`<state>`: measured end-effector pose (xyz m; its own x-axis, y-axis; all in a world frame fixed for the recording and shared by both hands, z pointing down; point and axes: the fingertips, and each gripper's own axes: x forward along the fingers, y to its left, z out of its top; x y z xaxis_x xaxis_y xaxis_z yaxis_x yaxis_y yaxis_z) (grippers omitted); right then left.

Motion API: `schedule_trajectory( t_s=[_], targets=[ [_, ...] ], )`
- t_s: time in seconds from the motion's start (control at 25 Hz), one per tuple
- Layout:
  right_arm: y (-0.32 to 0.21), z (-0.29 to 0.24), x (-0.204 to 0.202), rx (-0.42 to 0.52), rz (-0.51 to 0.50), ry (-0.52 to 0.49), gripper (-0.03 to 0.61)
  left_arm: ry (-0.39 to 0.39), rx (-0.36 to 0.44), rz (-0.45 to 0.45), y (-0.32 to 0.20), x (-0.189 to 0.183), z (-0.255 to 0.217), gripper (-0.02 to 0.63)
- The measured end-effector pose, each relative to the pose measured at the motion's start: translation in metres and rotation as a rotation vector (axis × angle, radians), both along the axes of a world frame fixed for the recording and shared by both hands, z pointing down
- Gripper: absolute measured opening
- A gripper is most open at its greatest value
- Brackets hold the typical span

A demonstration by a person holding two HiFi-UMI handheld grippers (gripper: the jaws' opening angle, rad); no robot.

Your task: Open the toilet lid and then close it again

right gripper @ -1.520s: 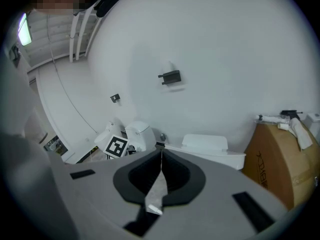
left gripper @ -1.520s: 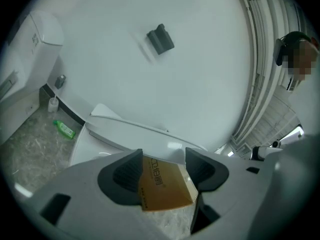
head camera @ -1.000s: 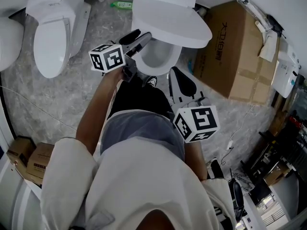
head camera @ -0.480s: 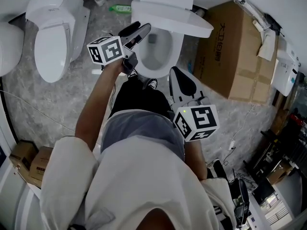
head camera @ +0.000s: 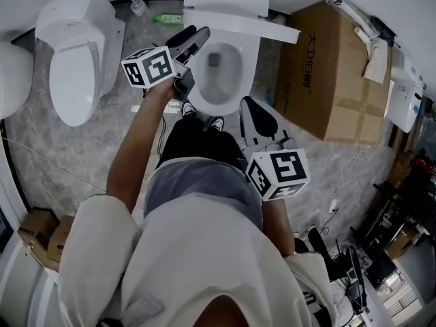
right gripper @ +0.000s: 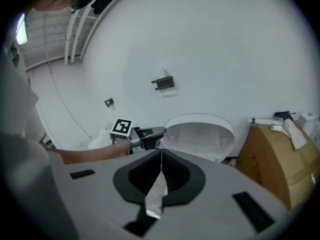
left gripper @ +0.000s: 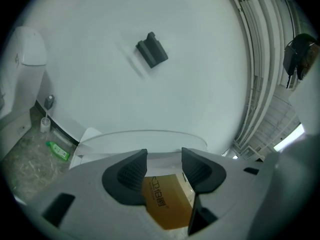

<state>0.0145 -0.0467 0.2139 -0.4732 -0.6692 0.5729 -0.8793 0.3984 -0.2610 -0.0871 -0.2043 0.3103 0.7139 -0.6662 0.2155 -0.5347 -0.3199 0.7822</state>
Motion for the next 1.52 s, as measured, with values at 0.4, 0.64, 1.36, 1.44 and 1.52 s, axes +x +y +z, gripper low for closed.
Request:
schedule_trajectory(
  t_s=[0.4, 0.64, 1.36, 1.44, 1.52],
  targets=[
    [-0.004, -0.004, -0.004, 0.012, 0.036, -0.013, 0.011, -0.070, 0.026, 0.001, -0.019, 0.000, -0.008, 0.185],
    [-0.002, 0.001, 0.005, 0.000, 0.047, -0.023, 0.011, -0.105, 0.025, -0.005, -0.030, 0.001, -0.007, 0.160],
    [-0.032, -0.008, 0.042, 0.015, 0.016, -0.027, 0.011, -0.144, 0.027, -0.081, -0.075, -0.001, -0.019, 0.135],
    [-0.034, -0.009, 0.046, 0.015, 0.015, -0.026, 0.011, -0.141, 0.026, -0.089, -0.080, -0.001, -0.020, 0.133],
    [-0.037, -0.010, 0.048, 0.016, 0.015, -0.026, 0.011, -0.141, 0.027, -0.095, -0.084, -0.001, -0.022, 0.132]
  ],
)
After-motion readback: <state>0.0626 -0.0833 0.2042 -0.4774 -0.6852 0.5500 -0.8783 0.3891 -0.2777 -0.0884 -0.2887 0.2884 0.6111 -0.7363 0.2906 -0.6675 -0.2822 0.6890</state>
